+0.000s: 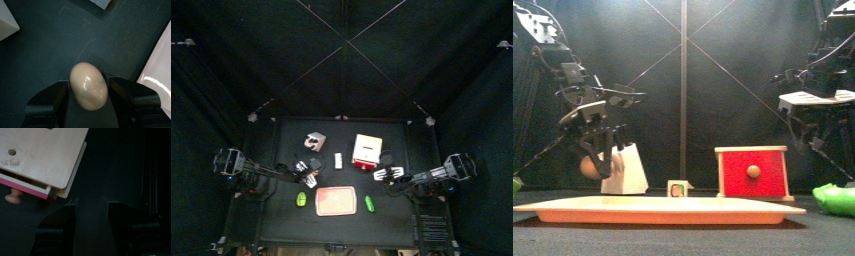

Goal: Place egg on plate

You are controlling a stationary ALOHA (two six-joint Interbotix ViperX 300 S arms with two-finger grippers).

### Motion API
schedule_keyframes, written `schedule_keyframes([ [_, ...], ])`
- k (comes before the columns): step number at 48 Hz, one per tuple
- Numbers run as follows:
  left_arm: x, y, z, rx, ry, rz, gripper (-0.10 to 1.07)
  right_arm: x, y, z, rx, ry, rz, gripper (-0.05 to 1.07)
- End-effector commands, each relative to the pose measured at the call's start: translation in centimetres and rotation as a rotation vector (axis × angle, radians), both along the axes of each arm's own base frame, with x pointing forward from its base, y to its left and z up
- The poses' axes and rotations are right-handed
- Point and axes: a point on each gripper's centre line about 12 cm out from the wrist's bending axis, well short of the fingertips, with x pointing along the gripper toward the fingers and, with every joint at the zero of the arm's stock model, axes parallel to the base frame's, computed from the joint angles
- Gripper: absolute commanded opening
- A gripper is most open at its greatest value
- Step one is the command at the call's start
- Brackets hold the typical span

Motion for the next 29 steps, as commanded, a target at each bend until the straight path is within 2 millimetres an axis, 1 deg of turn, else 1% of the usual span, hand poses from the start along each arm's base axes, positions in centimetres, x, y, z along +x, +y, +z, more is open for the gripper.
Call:
schedule_keyframes([
  [1, 0.9, -0.2, 1.0, -0.005, -0.038, -0.004, 0.83, 0.1, 0.0, 0.8, 0.002, -0.030, 0.000, 0.79],
  [9, 1.9, -1.1, 1.8, -0.026, -0.074, -0.023, 0.83, 0.1, 0.0, 0.7, 0.003, -0.031, 0.001, 0.79],
  [17, 3.5, -3.1, 3.0, -0.086, -0.131, -0.039, 0.83, 0.1, 0.0, 0.7, 0.003, -0.031, -0.001, 0.79],
  [22, 4.4, -4.4, 3.2, -0.150, -0.149, -0.024, 0.83, 0.1, 0.0, 0.8, 0.002, -0.030, 0.000, 0.79],
  [29, 5.5, -5.7, 3.2, -0.237, -0.168, 0.009, 0.82, 0.1, 0.0, 0.8, 0.003, -0.033, 0.001, 0.79],
])
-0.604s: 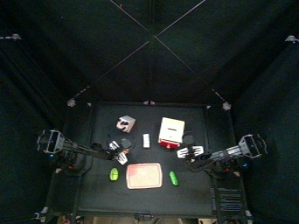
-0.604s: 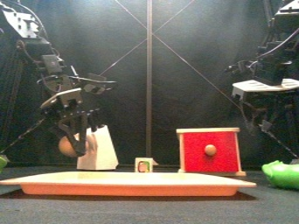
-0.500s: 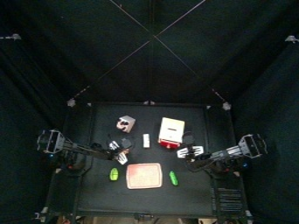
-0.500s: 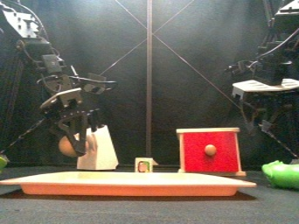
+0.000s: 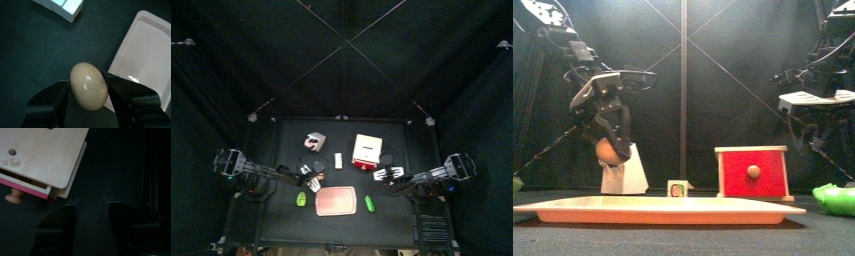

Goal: Place egg on plate

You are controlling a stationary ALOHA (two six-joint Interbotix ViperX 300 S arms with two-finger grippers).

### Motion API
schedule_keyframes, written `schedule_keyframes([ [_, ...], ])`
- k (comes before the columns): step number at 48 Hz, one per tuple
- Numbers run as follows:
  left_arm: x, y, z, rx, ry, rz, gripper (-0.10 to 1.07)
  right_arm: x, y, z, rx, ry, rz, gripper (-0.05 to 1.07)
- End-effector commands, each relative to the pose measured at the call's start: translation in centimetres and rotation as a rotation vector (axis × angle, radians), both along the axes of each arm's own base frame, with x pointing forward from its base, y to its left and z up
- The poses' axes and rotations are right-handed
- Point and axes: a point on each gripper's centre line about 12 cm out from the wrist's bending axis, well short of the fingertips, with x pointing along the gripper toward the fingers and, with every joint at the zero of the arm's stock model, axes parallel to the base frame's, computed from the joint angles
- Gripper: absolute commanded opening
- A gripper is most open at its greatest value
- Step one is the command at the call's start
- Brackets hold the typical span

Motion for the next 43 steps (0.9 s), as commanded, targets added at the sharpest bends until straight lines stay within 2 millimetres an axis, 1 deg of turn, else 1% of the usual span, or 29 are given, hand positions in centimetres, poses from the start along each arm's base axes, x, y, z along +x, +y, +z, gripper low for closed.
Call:
schedule_keyframes([
  [1, 1.4, -1.0, 0.9, -0.069, -0.042, 0.022, 0.82, 0.1, 0.0, 0.7, 0.003, -0.031, 0.001, 0.79],
  [12, 3.0, -3.0, 0.3, -0.271, -0.062, 0.123, 0.82, 0.0, 0.0, 0.7, 0.002, -0.029, 0.003, 0.79],
  [19, 4.0, -4.3, 0.5, -0.370, -0.104, 0.150, 0.81, 0.1, 0.1, 0.7, 0.003, -0.030, 0.004, 0.79],
  [30, 6.3, -5.2, 0.4, -0.435, -0.190, 0.133, 0.77, 0.0, 0.0, 0.6, 0.002, -0.027, 0.004, 0.79],
  [40, 7.7, -6.1, -0.5, -0.473, -0.214, 0.133, 0.77, 0.0, 0.0, 0.6, 0.002, -0.027, 0.004, 0.79],
  [43, 8.1, -6.4, -0.5, -0.480, -0.219, 0.130, 0.77, 0.0, 0.0, 0.6, 0.002, -0.027, 0.004, 0.79],
])
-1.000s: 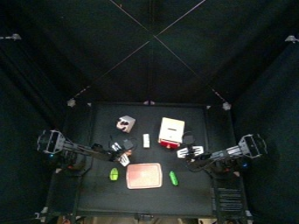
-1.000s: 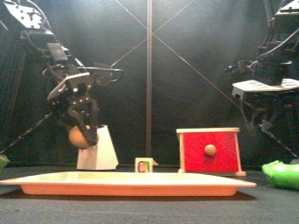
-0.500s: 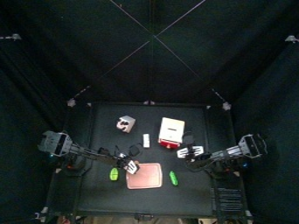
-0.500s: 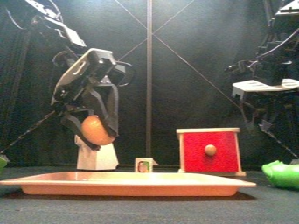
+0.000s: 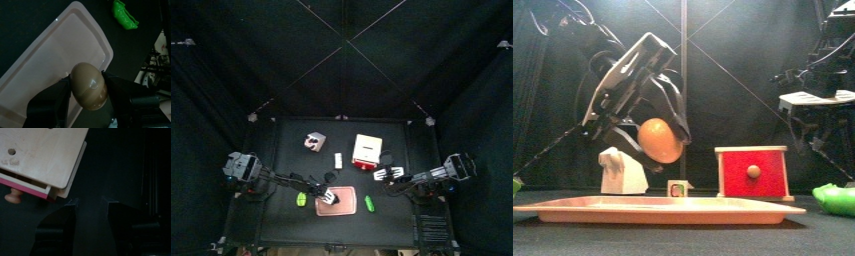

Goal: Place egg on plate

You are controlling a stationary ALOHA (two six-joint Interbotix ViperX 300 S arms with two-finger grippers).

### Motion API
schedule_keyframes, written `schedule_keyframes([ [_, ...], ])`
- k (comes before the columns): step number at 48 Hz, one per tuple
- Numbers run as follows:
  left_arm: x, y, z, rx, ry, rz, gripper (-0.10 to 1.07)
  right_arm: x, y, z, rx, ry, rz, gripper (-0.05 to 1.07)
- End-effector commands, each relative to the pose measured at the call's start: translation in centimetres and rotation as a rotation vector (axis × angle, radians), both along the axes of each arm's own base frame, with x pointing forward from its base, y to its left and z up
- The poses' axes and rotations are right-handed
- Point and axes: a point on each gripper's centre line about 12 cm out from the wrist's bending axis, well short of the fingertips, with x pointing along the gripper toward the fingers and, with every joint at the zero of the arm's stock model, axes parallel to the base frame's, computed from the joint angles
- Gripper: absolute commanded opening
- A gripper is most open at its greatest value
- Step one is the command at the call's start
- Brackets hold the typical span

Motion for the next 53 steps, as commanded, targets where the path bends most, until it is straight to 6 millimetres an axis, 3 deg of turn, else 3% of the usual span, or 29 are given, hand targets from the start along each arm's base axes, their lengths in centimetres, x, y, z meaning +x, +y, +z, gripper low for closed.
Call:
schedule_keyframes([
  [1, 1.2, -0.7, 1.3, -0.017, -0.051, -0.008, 0.77, 0.0, 0.0, 0.7, 0.003, -0.031, 0.002, 0.79],
  [27, 3.1, -1.4, -0.5, 0.004, -0.028, -0.027, 0.80, 0.0, 0.0, 0.7, 0.003, -0.031, 0.002, 0.79],
  [41, 3.1, -1.4, -0.4, 0.009, -0.029, -0.031, 0.99, 0.0, 0.0, 0.7, 0.003, -0.031, 0.002, 0.79],
  [53, 3.0, -1.3, -0.1, 0.010, -0.035, -0.033, 1.01, 0.1, 0.0, 0.8, 0.003, -0.033, 0.002, 0.79],
])
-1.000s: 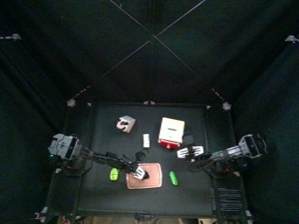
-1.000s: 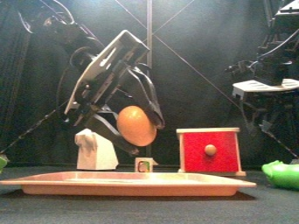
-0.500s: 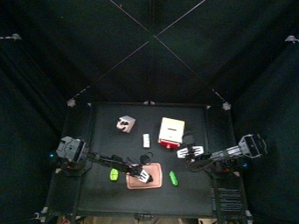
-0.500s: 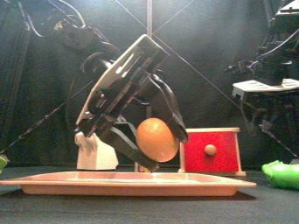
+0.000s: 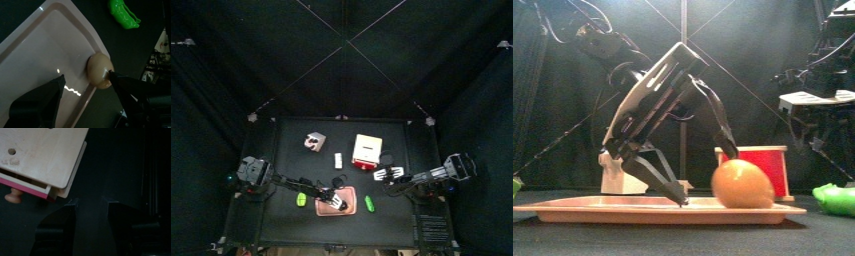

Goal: Place egg on plate

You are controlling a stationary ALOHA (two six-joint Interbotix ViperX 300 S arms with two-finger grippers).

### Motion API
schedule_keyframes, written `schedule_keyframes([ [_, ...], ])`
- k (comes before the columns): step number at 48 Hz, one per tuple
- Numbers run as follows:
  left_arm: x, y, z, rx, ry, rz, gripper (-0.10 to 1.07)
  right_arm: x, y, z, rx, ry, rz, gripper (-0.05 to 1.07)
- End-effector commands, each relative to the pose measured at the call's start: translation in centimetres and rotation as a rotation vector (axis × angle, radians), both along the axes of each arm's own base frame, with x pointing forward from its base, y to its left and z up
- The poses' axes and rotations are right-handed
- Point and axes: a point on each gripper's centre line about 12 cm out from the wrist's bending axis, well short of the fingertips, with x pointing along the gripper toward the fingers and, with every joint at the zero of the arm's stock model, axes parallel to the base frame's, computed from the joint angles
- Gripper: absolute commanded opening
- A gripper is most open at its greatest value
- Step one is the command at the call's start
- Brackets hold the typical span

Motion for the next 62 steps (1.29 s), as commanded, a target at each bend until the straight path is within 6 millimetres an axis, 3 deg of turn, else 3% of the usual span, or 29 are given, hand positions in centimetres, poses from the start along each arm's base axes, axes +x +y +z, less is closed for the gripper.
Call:
schedule_keyframes([
  [1, 0.67, -0.02, 1.77, -0.005, -0.049, -0.004, 1.01, 0.03, -0.03, 0.71, 0.002, -0.029, 0.000, 0.79],
  [62, 0.44, 0.31, 2.04, 0.060, -0.024, -0.039, 1.01, 0.15, 0.00, 0.84, -0.005, -0.031, 0.008, 0.79],
])
